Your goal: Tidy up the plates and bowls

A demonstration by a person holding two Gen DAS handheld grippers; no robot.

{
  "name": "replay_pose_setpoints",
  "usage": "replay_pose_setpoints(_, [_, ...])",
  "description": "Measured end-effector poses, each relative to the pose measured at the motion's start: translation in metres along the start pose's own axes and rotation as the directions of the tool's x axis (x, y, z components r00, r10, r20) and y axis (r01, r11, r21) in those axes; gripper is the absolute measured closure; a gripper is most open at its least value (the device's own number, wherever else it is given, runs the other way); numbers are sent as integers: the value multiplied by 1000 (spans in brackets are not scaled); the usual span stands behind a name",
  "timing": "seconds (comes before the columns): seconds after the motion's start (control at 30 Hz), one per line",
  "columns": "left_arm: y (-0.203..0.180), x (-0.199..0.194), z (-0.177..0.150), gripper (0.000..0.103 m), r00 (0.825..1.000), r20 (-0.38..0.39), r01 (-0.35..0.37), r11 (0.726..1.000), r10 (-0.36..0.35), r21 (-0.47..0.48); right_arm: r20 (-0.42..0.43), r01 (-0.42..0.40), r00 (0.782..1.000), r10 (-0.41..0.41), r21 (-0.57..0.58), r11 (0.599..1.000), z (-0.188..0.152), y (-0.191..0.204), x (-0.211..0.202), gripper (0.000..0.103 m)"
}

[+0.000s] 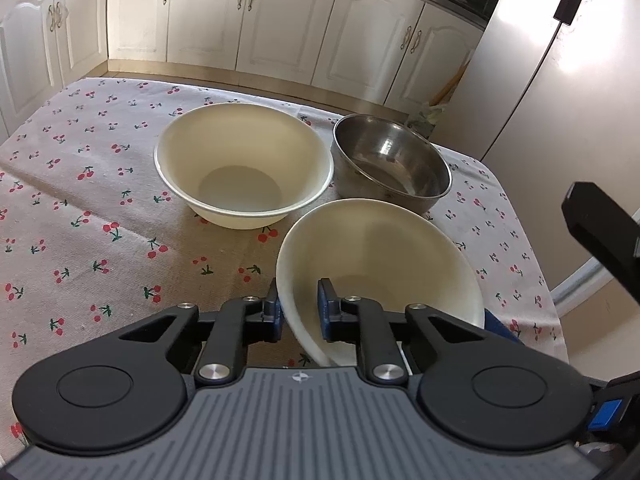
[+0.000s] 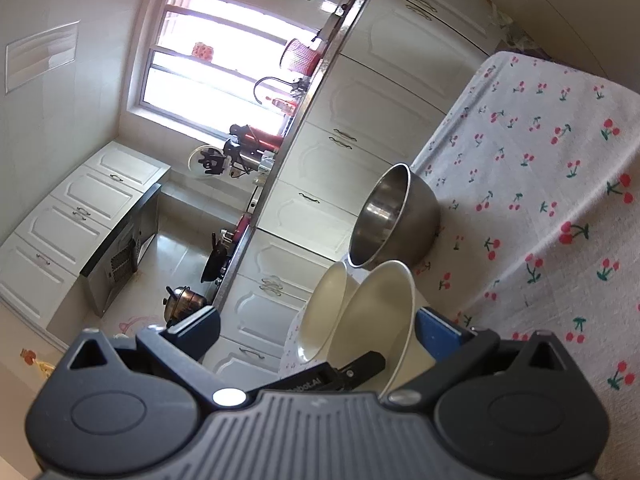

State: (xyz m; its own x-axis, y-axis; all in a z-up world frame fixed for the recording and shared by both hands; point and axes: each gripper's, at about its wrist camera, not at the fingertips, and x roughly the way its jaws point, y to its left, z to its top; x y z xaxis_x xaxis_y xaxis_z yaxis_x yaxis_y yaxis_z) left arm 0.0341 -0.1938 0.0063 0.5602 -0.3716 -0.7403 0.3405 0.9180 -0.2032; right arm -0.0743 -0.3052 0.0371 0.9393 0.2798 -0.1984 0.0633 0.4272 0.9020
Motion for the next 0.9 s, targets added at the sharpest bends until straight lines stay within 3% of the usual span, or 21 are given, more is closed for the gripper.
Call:
replay_pose_setpoints(0.47, [1,-39,-25,87,998,41,38,999,-40,25,-15,-29,1000,28,-58,998,-16,17,-27,0])
replay_pose_setpoints(0.9, [-10,-93,-60,86,990,83,107,991,-114,85,21,-41,999,43,-88,995,-41,38,-86,0])
